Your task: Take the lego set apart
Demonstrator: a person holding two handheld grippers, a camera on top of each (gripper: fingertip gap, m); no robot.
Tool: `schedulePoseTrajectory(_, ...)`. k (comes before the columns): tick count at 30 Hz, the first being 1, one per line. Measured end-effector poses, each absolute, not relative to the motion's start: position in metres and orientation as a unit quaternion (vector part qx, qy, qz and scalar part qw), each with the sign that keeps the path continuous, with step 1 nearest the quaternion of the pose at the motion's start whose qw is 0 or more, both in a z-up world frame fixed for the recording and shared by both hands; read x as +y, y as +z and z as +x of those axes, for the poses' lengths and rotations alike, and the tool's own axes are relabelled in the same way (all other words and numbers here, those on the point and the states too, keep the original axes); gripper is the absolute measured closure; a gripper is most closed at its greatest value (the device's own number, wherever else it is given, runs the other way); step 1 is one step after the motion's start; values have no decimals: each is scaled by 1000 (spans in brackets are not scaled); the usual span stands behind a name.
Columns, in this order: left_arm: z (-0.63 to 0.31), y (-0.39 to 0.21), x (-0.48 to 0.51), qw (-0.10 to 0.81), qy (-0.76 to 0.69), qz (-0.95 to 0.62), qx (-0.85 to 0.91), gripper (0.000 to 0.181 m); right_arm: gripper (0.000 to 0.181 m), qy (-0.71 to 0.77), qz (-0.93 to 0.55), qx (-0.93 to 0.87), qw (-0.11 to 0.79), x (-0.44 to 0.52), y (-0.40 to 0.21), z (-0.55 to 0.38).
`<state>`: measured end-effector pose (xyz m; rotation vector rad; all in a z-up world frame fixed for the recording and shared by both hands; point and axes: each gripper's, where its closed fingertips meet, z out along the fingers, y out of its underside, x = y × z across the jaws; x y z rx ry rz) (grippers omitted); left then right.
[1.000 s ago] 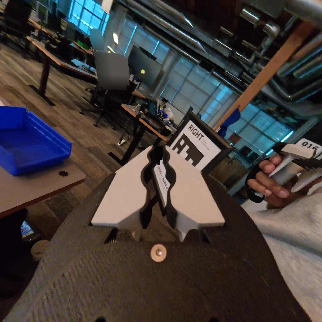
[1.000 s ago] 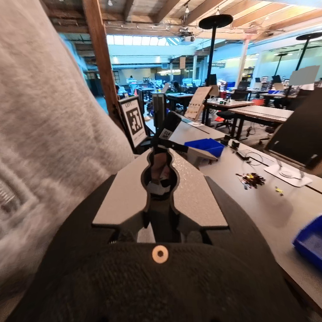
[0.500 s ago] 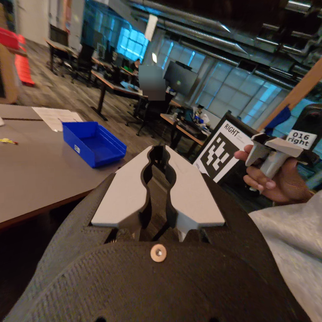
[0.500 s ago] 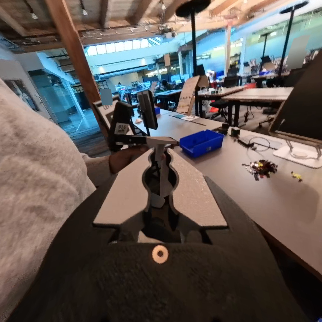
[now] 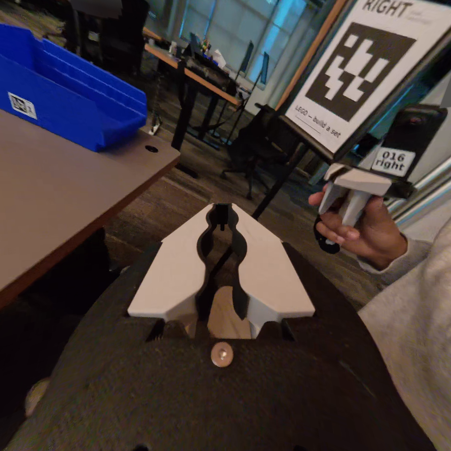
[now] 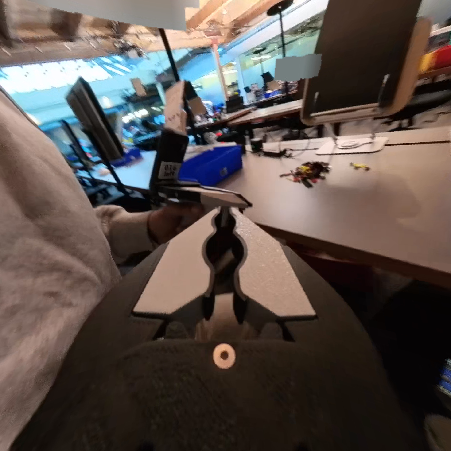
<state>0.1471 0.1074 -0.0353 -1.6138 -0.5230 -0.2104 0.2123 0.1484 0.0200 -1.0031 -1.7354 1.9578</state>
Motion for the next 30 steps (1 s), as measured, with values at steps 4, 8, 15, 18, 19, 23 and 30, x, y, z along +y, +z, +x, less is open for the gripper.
schedulePoseTrajectory(4,177,-83,84,672,-67,-698,-237,173,165,629,-325,-663,244,117,-49,274)
schedulePoseTrajectory(8,225,-101,59,669,-87,-698,-242,174,163,577,-337,-710,223,80,-80,331)
schedulePoseTrajectory(15,280,-72,15,733,-53,-663,-141,173,149,558,-335,-671,357,62,-45,374)
schedulePoseTrajectory(18,301,-61,1,763,-73,-630,-122,174,143,595,-356,-610,384,60,-35,384)
schedulePoseTrajectory(19,309,-60,-3,768,-77,-625,-112,174,147,600,-357,-599,393,59,-37,388)
schedulePoseTrajectory(23,329,-53,-13,784,-95,-607,-84,174,176,607,-316,-608,403,43,-56,404)
schedulePoseTrajectory(30,322,-61,-7,779,-144,-602,-100,173,172,594,-330,-623,387,33,-72,385)
